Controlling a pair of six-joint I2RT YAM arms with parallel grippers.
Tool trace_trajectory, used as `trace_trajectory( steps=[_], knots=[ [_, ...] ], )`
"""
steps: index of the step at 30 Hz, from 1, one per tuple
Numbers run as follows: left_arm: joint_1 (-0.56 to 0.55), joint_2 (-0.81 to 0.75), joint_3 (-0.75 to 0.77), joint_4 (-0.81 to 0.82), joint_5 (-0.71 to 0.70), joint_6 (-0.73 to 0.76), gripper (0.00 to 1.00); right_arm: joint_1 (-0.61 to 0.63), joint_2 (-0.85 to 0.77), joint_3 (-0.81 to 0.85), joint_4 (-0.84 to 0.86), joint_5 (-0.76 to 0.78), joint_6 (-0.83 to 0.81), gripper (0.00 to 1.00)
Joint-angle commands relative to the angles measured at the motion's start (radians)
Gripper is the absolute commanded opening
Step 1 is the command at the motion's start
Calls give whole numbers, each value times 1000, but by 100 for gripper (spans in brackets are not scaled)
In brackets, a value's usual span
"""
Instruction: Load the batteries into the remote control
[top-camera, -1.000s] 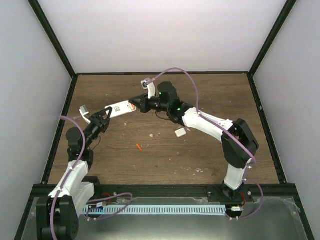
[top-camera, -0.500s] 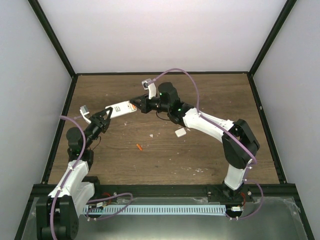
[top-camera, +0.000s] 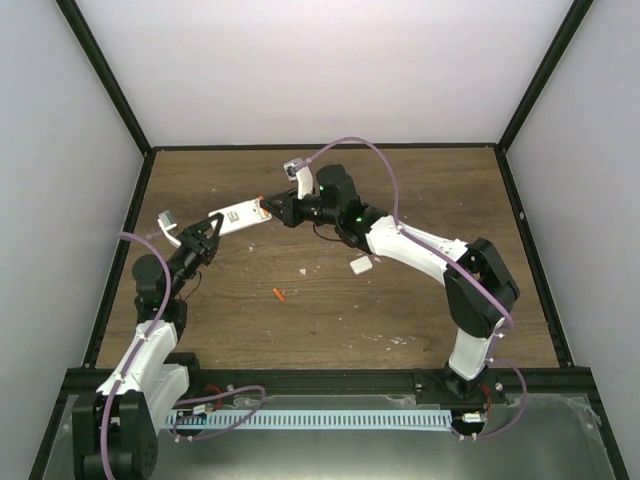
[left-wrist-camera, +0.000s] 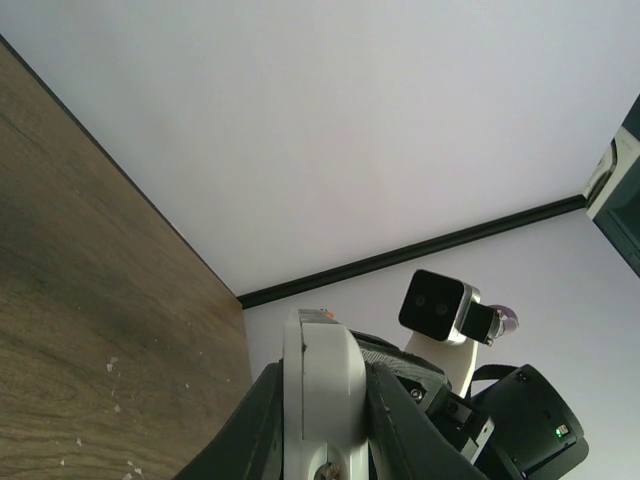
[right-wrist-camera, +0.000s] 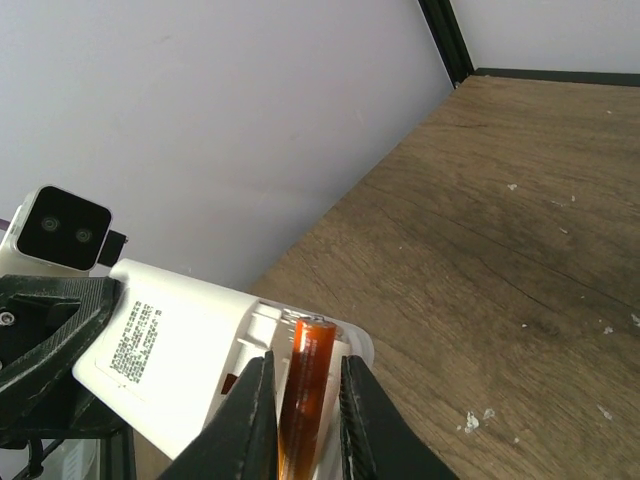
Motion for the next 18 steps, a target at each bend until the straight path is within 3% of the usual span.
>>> trace_trajectory(
  steps=[1,13,18],
  knots=[
    [0,-12,-3,59,-5,10,0,5,-7,35,-24,-17,-19,12],
    [0,-10,-5,57,-3,10,0,5,-3,52,-8,-50,-26,20],
    [0,-11,-5,72,-1,-1,0,4,-26,45,-24,-8,-38,33]
  ],
)
